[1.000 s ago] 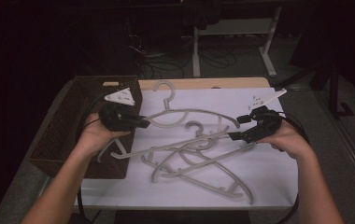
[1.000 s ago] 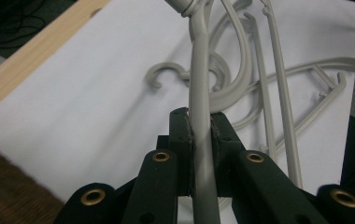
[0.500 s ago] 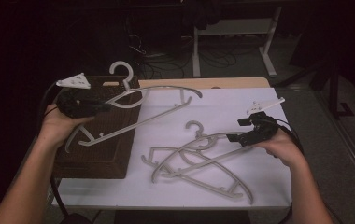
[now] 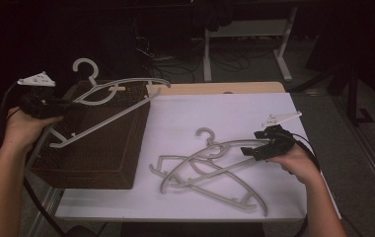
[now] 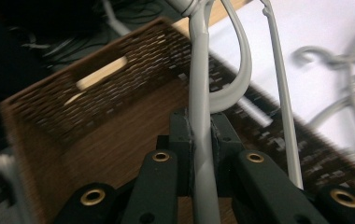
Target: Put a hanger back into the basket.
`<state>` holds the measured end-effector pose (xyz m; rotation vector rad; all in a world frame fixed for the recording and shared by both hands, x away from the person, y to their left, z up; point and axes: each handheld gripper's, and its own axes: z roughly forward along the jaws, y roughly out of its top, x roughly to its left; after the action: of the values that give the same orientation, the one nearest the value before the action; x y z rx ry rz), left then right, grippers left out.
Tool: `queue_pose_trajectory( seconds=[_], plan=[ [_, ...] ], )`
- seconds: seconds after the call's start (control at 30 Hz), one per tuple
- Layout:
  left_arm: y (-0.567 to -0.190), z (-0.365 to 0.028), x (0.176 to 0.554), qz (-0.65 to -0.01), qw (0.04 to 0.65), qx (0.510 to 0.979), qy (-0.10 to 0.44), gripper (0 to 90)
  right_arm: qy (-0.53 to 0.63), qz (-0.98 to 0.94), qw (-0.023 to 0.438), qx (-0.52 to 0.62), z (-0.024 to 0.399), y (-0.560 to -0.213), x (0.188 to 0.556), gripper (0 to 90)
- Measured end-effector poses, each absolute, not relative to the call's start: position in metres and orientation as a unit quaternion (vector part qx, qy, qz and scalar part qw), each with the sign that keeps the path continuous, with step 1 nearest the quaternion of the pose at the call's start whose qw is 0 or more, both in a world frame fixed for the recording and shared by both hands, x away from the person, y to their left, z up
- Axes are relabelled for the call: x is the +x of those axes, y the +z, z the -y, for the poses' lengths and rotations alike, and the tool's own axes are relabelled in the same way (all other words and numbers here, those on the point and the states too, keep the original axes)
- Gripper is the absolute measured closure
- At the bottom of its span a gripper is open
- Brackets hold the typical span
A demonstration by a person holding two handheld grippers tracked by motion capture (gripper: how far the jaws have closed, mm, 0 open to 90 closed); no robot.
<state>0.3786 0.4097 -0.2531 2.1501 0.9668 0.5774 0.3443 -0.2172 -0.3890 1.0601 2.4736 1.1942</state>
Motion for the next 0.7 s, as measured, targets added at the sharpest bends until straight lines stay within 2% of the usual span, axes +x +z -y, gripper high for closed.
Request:
queue_pose_trajectory(
  seconds=[0.4, 0.7],
  plan=[
    [-0.259, -0.461, 0.376, -0.424, 0.312, 0.811, 0.256, 82.0, 0.401, -0.836, 0.099, 0.36, 0.218, -0.391, 0.345, 14.7],
    [-0.286, -0.449, 0.389, -0.428, 0.273, 0.823, 0.255, 82.0, 0.401, -0.838, 0.101, 0.357, 0.216, -0.391, 0.344, 14.7]
  ],
)
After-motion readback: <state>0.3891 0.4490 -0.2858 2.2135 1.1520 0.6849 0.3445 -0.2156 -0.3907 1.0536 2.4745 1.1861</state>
